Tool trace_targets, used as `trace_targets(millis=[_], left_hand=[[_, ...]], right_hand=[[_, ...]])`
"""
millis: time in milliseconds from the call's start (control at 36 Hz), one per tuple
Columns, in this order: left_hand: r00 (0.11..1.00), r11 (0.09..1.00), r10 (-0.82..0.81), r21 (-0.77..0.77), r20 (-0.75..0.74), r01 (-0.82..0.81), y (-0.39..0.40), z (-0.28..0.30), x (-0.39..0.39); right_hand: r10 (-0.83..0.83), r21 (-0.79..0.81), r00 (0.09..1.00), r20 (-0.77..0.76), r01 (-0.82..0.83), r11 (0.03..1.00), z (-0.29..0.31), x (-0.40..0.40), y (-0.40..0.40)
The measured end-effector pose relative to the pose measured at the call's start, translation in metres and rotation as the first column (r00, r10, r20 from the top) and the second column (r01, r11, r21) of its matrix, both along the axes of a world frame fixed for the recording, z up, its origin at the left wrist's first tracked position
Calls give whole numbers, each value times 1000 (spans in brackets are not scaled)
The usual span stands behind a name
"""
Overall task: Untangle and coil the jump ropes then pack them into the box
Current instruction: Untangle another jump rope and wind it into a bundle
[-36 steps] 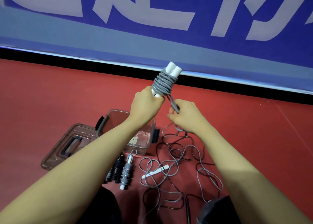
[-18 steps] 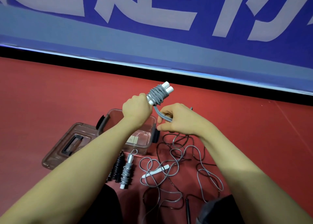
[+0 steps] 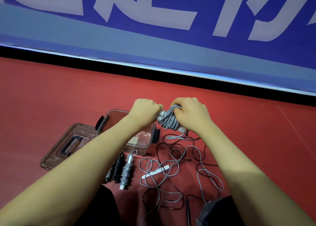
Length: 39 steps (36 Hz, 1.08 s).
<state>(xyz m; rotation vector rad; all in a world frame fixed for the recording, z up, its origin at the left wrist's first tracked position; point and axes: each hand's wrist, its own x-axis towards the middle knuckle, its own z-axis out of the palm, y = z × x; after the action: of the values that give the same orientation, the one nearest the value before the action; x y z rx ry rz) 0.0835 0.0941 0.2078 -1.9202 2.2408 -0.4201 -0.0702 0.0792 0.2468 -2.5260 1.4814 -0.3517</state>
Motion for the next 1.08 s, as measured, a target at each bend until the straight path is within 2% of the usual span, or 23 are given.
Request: trace_targets(millis=[139,222,306,333,389,472,583,667,806,917,1028,1083], left_hand=[[991,999,14,-49,-137,-20,1,1,7],[995,997,41,-68,-89,-47,1,1,5],[991,995,35,-84,-128,-46,-3,-7,4],[990,996,24,-84,-141,-36,-2,-5,2],[981,987,-116,-130,-159,95,0,-2,1],[954,958,-269,-142,-134,250,-4,-1,7],[911,909,-409,-117,-56,401,-2,1,10],[876,869,-480,-169,-53,466,0,1,11],[779,804,-579,-330,-241,496,0,-1,11],[707,789,-605,-395,-366,471,2,1,7],[558,852,-523,-362,-645,379,10,8,6],[540,898,-440,-339,-718,280,12,10,3]], right_hand=[[-46,63,987,154,37,997,5,-3,-1],[-56,76,985,164,44,996,4,-1,0],[-78,91,982,173,63,994,1,-2,0],[-91,97,980,177,74,992,1,-2,-1],[-112,89,978,174,97,991,2,-5,-2],[-104,-17,986,127,107,994,3,-10,0],[19,-213,999,-42,-27,977,0,-10,4],[39,-273,989,-143,-78,959,-6,-12,0],[30,-281,991,-133,-67,957,-13,-19,-10],[60,-272,998,4,-57,961,-19,-20,-11],[98,-242,983,154,-59,968,-14,-16,-4],[73,-203,986,151,-41,978,-9,-16,-2]])
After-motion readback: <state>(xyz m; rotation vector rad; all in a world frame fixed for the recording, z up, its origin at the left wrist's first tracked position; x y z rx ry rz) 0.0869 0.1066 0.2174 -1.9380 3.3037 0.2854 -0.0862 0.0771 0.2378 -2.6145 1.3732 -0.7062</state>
